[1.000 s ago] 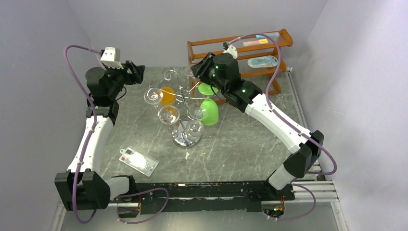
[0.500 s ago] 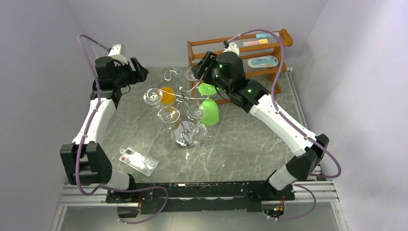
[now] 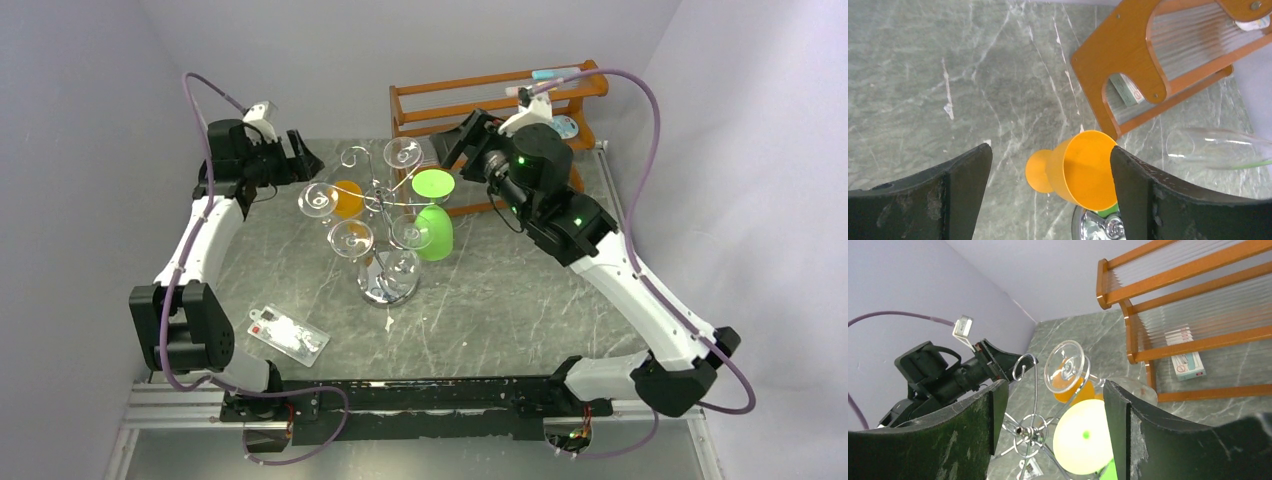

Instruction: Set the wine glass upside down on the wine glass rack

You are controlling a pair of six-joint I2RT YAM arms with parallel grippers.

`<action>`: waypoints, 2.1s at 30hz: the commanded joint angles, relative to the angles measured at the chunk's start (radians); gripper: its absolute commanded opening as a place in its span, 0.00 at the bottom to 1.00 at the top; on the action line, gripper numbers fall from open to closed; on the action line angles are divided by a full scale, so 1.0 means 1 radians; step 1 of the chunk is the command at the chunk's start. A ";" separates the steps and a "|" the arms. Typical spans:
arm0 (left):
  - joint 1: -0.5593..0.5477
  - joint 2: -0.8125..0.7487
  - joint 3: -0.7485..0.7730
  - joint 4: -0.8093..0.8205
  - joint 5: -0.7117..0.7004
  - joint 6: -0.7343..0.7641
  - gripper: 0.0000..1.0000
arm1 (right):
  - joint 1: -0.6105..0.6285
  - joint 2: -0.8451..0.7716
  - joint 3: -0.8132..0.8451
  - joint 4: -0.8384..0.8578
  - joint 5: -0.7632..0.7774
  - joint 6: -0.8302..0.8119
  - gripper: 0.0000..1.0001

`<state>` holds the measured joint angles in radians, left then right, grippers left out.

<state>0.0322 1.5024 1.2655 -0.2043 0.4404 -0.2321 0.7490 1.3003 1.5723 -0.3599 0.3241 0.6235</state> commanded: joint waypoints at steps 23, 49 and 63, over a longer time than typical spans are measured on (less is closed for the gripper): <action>-0.138 0.185 0.055 -0.251 -0.157 0.070 0.47 | 0.000 -0.281 -0.281 0.012 0.083 -0.002 0.73; -0.138 -0.239 0.038 -0.107 -0.636 -0.067 0.05 | 0.001 -0.370 -0.368 0.094 0.097 0.049 0.78; -0.138 -0.539 0.034 0.193 -0.290 -0.272 0.05 | -0.001 -0.331 -0.397 0.352 -0.213 0.222 0.83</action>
<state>-0.1017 1.0065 1.3041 -0.1688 -0.0105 -0.3904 0.7490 0.9321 1.1831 -0.1265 0.2405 0.7551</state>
